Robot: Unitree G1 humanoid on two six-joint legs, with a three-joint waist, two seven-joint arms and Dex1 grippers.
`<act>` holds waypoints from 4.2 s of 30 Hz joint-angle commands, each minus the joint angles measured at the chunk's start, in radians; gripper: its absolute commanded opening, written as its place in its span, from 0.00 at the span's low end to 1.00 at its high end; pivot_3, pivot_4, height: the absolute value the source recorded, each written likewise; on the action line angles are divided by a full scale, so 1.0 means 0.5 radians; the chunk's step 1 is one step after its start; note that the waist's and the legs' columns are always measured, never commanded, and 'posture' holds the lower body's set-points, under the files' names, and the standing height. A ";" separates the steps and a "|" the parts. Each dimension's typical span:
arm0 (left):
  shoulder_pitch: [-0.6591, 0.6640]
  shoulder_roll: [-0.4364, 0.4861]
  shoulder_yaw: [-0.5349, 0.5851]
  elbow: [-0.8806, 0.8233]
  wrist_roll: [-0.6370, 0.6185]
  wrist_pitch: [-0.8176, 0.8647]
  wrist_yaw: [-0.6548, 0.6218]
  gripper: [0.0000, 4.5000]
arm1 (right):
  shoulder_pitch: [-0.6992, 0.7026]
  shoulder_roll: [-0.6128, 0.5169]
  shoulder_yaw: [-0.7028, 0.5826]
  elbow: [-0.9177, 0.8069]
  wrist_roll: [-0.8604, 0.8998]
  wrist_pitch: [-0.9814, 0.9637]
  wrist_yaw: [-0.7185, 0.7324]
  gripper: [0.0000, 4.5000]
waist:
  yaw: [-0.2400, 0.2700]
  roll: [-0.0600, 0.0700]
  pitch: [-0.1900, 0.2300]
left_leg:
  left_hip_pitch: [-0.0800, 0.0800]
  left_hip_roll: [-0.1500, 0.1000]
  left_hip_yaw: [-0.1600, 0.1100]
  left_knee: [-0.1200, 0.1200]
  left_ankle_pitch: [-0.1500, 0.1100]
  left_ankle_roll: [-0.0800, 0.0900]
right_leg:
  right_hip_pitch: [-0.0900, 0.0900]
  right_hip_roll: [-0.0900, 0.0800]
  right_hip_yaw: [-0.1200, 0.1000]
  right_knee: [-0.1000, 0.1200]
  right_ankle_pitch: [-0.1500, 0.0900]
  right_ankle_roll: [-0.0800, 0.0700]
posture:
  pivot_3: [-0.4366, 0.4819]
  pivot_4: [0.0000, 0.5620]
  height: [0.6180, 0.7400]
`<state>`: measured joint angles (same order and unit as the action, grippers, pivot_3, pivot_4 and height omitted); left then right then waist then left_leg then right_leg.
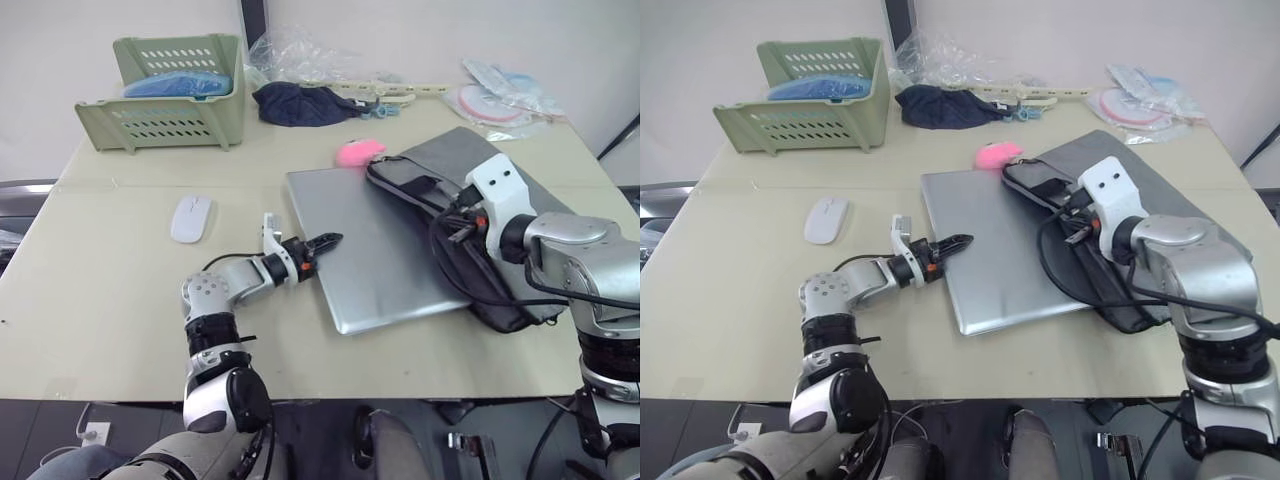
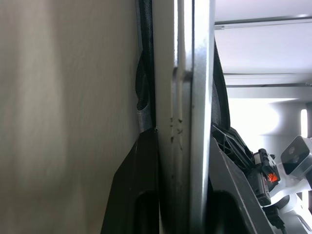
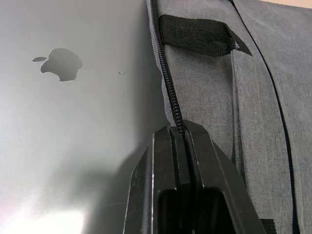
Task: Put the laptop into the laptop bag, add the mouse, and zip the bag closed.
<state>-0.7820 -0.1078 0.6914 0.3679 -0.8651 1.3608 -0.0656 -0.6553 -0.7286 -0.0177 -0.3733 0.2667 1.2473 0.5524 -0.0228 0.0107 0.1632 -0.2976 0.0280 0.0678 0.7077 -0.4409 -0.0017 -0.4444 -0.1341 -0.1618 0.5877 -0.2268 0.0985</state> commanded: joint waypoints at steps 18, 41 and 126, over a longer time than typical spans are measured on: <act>-0.097 -0.239 -0.038 0.013 -0.370 -0.134 0.402 0.11 | -0.041 0.120 -0.103 -0.209 0.125 0.120 -0.102 0.03 | 0.030 0.000 0.000 | 0.000 0.000 0.000 0.001 0.000 0.000 | 0.000 0.000 0.000 0.000 0.000 0.000 | 0.48 0.27 1.00; 0.000 -0.244 -0.282 -0.115 -0.473 0.029 0.411 0.11 | -0.037 0.142 -0.084 -0.205 0.127 0.091 -0.132 0.03 | 0.040 0.000 0.000 | 0.000 0.000 0.001 0.001 0.000 0.000 | 0.000 0.001 0.000 -0.001 0.000 0.000 | 0.48 0.27 1.00; -0.579 -0.433 -0.599 1.000 0.034 -1.267 -0.178 0.11 | -0.240 0.351 -0.054 -0.296 0.205 0.283 -0.252 0.03 | -0.011 0.000 0.000 | 0.000 -0.001 0.000 0.001 0.001 0.001 | 0.001 0.001 0.000 -0.001 0.000 0.000 | 0.48 0.27 1.00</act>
<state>-1.0373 -0.1883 0.4036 0.9141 -0.8437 0.7496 -0.1480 -0.7419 -0.5584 -0.0208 -0.4691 0.3460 1.3940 0.4303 -0.0284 0.0108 0.1632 -0.2975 0.0275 0.0679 0.7080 -0.4406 -0.0012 -0.4440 -0.1338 -0.1619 0.5873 -0.2266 0.0986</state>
